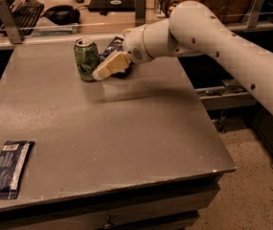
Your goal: Move green can near blue chip bag
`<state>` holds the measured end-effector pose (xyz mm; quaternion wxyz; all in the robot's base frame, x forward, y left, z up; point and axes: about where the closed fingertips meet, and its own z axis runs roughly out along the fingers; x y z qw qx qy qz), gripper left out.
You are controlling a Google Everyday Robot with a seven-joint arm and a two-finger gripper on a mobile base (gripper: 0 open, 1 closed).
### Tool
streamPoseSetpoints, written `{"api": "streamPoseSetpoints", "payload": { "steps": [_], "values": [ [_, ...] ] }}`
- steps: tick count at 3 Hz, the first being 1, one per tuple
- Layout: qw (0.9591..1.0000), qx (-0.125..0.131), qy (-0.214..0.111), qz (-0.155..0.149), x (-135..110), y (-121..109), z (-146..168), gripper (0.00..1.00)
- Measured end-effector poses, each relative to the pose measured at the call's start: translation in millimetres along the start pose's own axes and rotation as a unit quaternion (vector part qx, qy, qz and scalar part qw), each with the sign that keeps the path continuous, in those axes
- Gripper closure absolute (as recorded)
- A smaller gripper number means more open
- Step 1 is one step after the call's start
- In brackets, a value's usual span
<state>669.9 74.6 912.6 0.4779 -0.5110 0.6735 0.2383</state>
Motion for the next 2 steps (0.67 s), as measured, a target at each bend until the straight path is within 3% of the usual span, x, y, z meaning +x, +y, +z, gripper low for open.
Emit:
{"api": "streamPoseSetpoints", "payload": {
  "steps": [1,2],
  "values": [
    [0.9994,0.004,-0.035,-0.001,3.1,2.0,-58.5,0.00],
    [0.9992,0.017,-0.036,0.002,11.3,-4.1,-76.9,0.00]
  ]
}}
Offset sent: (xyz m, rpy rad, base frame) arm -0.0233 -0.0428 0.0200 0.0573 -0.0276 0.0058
